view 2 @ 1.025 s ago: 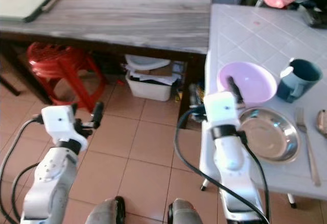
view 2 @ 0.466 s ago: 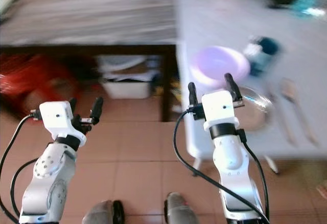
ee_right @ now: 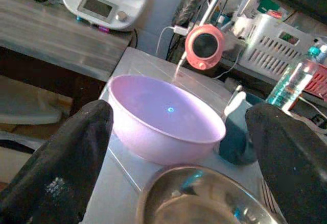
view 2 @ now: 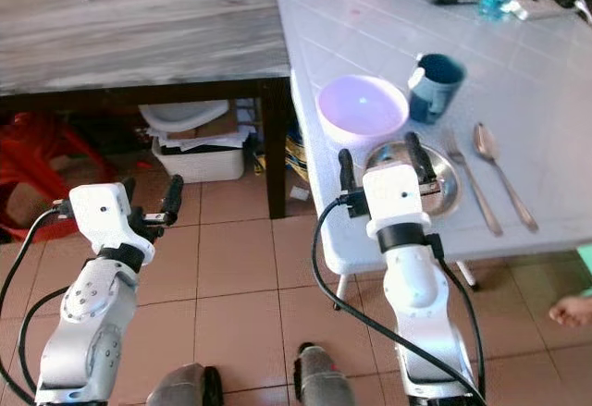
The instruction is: Setting the table
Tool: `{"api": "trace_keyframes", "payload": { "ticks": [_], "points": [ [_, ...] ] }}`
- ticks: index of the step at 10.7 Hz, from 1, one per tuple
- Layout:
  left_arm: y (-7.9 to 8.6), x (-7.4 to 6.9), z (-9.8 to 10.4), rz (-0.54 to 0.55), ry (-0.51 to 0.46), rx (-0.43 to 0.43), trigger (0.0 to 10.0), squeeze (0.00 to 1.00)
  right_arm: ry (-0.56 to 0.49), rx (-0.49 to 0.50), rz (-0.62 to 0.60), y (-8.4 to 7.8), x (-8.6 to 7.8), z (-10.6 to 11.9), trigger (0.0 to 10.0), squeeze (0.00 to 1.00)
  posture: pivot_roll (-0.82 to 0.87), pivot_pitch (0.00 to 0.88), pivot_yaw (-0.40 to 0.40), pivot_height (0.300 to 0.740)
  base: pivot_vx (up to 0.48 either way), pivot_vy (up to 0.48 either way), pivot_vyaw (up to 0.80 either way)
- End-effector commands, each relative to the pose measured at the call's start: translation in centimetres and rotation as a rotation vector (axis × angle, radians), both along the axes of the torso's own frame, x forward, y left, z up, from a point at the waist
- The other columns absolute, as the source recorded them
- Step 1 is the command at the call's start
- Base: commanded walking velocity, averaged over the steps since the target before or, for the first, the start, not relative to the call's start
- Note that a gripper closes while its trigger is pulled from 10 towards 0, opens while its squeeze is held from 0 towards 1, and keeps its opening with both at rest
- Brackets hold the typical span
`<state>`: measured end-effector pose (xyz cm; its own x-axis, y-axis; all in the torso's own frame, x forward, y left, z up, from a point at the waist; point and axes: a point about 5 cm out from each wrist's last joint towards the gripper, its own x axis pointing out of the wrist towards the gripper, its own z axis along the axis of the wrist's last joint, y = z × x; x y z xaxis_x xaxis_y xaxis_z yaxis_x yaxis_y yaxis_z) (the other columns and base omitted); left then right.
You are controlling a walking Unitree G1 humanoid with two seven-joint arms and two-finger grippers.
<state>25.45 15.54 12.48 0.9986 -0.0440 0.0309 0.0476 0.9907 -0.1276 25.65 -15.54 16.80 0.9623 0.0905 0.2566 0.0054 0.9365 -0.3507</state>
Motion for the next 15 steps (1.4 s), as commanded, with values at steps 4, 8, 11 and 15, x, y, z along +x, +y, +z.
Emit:
{"api": "trace_keyframes", "payload": {
  "ticks": [4,8,11,15],
  "points": [
    [0.1,0.0,-0.1,0.005,0.005,-0.001,10.0,0.0,0.011,0.007,0.016,0.0,0.0,-0.1,10.0,0.0,-0.05,0.176,-0.001,0.74,0.0,-0.48,0.0],
    [0.5,-0.4,0.1,0.039,-0.002,-0.007,10.0,0.0,0.009,0.0,0.047,0.6,0.1,0.0,10.0,0.0,-0.03,0.181,-0.007,0.74,0.0,-0.325,0.0],
    [1.1,-1.1,-0.8,0.111,0.097,-0.093,10.0,0.0,0.058,0.058,0.029,0.2,-0.1,-0.7,10.0,0.0,-0.04,0.179,0.0,0.74,0.0,0.0,0.0],
    [1.0,0.1,0.0,0.144,-0.015,-0.01,10.0,0.0,0.127,0.186,0.066,0.1,0.5,-1.2,10.0,0.0,-0.05,0.187,0.003,0.74,0.0,0.0,0.12]
  ]
}}
